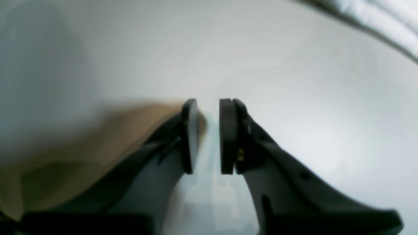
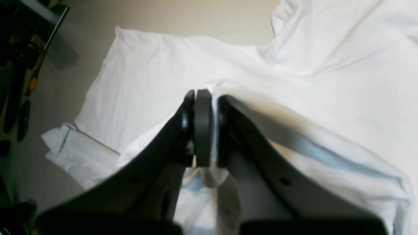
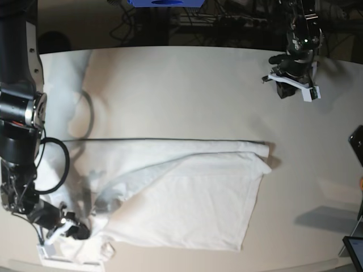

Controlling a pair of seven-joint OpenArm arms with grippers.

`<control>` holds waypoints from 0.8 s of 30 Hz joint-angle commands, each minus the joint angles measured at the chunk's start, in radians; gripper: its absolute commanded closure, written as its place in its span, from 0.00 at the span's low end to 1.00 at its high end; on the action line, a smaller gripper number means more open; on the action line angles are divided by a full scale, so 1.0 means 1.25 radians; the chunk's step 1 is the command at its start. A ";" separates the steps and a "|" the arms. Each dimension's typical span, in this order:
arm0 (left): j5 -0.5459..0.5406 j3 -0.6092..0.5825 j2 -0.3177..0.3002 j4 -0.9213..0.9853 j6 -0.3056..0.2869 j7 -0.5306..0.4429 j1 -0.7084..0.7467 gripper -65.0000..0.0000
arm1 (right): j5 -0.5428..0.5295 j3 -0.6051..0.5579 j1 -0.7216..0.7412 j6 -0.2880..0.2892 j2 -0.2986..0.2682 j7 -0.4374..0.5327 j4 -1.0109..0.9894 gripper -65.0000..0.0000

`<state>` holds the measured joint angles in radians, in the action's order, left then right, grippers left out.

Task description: Fold the T-shirt properly

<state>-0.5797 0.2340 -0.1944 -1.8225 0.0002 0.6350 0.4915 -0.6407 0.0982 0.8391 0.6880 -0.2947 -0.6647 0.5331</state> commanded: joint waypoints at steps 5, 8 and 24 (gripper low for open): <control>-0.005 0.005 -0.010 -0.012 -0.002 -0.024 0.000 0.83 | -0.027 0.007 0.025 -0.001 -0.003 0.032 0.011 0.99; -0.005 0.000 -0.010 -0.013 -0.002 -0.024 -0.002 0.83 | -0.027 0.008 0.024 -0.071 -0.003 0.032 0.011 0.89; -0.005 0.000 -0.010 -0.013 -0.003 -0.063 -0.008 0.83 | -0.172 0.001 -0.162 -0.016 -0.115 -0.170 0.291 0.40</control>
<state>-0.5816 0.2291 -0.1940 -1.8221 0.0002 0.5823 0.4831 -0.8330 0.0959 0.5995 0.6601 -0.4278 -0.9020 0.8871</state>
